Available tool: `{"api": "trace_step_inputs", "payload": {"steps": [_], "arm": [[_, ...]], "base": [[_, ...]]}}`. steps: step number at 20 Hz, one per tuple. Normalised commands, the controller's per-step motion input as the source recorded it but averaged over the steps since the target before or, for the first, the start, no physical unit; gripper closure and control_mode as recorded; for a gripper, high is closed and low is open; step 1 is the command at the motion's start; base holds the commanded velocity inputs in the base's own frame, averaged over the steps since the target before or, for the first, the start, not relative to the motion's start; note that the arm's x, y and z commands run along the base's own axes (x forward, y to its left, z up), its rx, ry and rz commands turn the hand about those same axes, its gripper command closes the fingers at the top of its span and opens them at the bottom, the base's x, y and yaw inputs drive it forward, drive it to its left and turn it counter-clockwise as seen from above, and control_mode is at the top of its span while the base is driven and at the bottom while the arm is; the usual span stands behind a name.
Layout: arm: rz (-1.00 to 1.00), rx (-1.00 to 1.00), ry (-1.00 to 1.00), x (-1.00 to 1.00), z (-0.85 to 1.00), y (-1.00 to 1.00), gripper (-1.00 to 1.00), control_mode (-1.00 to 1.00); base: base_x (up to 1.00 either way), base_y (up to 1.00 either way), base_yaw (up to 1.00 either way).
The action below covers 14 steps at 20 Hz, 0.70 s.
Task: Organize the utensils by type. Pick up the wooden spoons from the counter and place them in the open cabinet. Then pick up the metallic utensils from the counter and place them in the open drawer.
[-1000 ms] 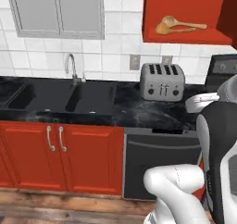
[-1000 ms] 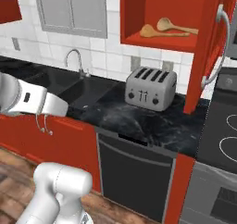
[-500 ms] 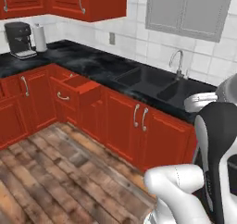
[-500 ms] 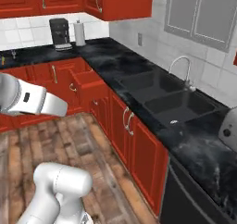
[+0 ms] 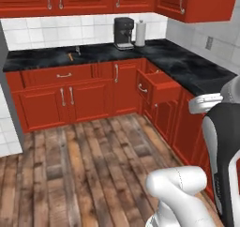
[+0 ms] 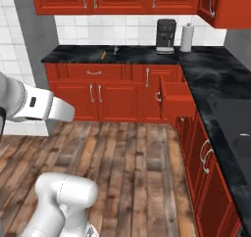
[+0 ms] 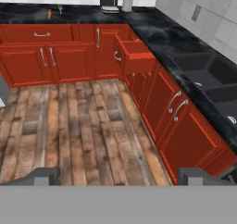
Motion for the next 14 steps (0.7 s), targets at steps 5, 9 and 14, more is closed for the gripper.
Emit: {"api": "trace_step_inputs", "payload": {"steps": [5,9,14], "arm": [[0.00,0.00,0.00,0.00,0.00,0.00,-1.00,1.00],[0.00,0.00,0.00,0.00,0.00,0.00,-1.00,1.00],[0.00,0.00,0.00,0.00,0.00,0.00,-1.00,1.00]], "base": [[0.66,0.36,-0.05],[0.76,0.18,-0.03],[0.76,0.46,-0.11]]}}
